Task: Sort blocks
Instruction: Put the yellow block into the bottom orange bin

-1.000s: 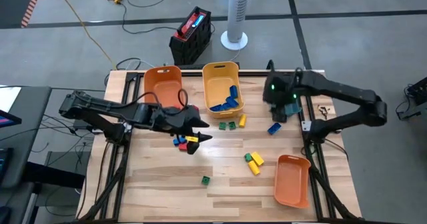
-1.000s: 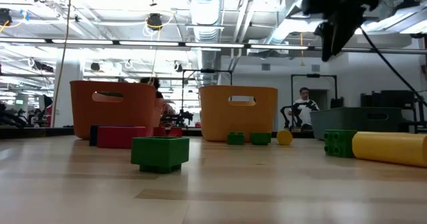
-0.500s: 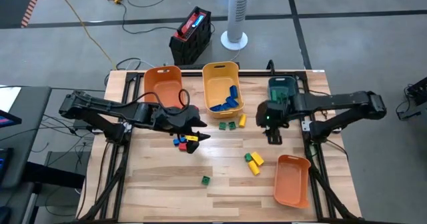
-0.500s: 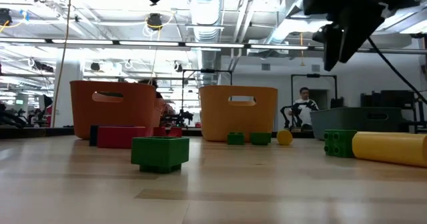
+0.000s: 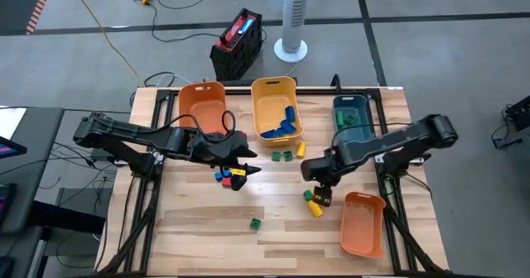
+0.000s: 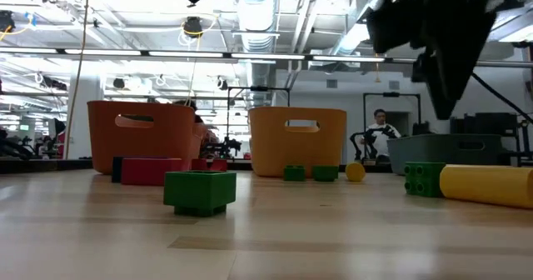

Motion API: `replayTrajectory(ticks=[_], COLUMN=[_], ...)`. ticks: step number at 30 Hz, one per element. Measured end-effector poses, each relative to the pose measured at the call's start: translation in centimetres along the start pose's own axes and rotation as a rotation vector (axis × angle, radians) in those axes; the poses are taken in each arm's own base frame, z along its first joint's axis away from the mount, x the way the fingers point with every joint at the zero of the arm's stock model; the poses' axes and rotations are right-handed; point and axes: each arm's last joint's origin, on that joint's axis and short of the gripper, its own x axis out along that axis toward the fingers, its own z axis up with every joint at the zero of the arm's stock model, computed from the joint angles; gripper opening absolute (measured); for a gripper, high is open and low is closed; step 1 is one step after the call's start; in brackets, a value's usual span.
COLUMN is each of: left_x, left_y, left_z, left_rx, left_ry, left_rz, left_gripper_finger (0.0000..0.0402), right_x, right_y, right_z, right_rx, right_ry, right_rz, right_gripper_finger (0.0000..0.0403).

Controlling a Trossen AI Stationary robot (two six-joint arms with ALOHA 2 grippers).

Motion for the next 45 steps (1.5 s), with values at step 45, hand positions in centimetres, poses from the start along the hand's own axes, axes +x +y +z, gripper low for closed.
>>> replayTrajectory(ticks=[45], left_x=[0.0], left_y=[-0.1], left_z=[-0.2], left_rx=[0.011], left_ry=[0.025], left_rz=[-0.031], left_gripper_finger=[0.0235], right_x=[7.4], right_y=[-2.2], right_z=[-0.2], right_rx=[0.113], right_ry=[0.034], right_rz=[-0.082], right_gripper_finger=[0.0111])
